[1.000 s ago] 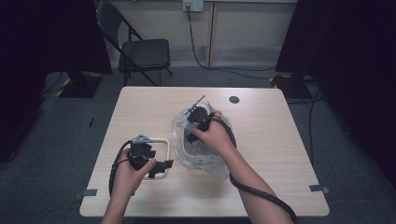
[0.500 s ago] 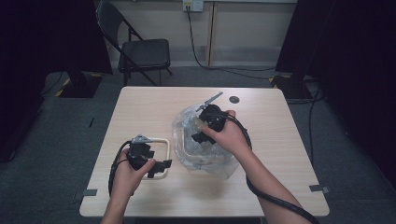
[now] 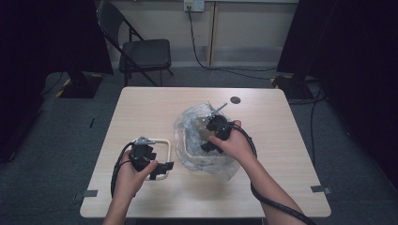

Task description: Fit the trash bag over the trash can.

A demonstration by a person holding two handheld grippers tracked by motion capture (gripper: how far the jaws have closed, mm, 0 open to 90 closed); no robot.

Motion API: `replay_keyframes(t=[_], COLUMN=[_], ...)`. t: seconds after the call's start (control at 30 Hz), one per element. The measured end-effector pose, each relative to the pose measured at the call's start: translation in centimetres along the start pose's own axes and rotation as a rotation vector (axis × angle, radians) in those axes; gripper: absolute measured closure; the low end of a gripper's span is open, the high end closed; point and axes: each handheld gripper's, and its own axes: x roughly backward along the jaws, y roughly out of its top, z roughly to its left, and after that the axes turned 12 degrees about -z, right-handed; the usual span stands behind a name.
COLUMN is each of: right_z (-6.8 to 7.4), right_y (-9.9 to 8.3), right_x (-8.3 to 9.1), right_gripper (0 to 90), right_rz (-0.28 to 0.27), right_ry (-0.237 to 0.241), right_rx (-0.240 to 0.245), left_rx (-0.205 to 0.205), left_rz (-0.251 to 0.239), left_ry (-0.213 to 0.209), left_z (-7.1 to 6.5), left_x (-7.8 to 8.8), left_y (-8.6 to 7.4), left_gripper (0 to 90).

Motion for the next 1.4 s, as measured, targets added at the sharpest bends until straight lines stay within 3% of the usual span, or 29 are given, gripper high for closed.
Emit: replay_keyframes(t=[0.27,0.43,0.63,0.8,0.93,1.4], right_z=[0.2,0.4,0.8,0.9,0.6,-1.2], right_y=[1.1,0.3,-0.7,-0.6,0.0,-0.3], right_x=[3.2,2.6,0.4,0.3,2.2,6.8], right_gripper=[16.9,17.2,17.7,18.2,17.3,16.5], right_rz=[-0.072,-0.052,-0.001,-0.002,-0.054,-0.100], right_ry=[-0.010,-0.003,0.032,0.035,0.031,-0.012], right_rx=[0.010,0.021,0.028,0.034,0.022,0.010], left_rx=[0.004,0.005,0.012,0.014,0.014,0.019], left_rz=[0.000,0.001,0.007,0.011,0.010,0.029], left_ry=[0.004,0.016,0.017,0.021,0.030,0.041], left_z=[0.0,0.2,0.3,0.4,0.5,0.8], left_x=[0.1,0.0,-0.2,-0.2,-0.2,-0.5], left_y=[-0.1,-0.2,-0.3,-0.5,-0.5,-0.7], left_gripper=[17.1,17.1,17.1,17.1,17.1,17.1])
